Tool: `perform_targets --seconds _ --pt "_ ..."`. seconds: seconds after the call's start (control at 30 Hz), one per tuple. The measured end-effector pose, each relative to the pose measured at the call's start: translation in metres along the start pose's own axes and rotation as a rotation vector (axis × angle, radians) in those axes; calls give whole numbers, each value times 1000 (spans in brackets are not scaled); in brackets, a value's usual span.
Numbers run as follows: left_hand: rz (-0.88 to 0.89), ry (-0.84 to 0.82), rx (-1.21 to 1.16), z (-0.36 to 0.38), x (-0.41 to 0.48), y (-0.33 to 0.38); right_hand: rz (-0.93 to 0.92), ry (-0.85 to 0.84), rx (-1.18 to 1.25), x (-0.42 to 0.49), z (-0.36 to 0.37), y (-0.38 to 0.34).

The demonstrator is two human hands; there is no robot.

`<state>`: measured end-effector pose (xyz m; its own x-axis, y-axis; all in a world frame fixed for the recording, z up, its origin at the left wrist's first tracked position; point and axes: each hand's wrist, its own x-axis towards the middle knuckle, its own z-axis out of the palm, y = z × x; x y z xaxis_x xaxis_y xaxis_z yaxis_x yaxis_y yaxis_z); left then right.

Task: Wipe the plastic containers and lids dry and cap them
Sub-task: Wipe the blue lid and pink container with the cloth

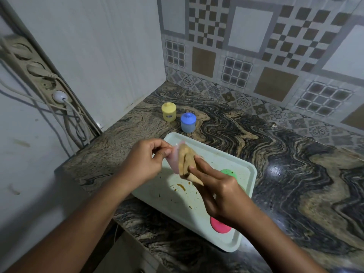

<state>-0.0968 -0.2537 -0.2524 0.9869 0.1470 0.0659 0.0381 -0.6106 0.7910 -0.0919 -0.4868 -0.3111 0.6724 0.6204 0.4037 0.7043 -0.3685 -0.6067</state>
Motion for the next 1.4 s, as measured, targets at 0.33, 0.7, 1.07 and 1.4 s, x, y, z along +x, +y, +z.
perform_targets --seconds 0.33,0.7,1.07,1.4 --pt "-280 -254 -287 5 -6 8 606 390 491 22 -27 -7" --pt "91 -157 47 2 -5 15 104 47 -44 28 -6 -19" --pt "-30 -136 78 -2 -1 -7 199 -52 88 -14 -18 2" --pt "-175 -335 -245 2 -8 18 387 209 285 30 -31 -28"
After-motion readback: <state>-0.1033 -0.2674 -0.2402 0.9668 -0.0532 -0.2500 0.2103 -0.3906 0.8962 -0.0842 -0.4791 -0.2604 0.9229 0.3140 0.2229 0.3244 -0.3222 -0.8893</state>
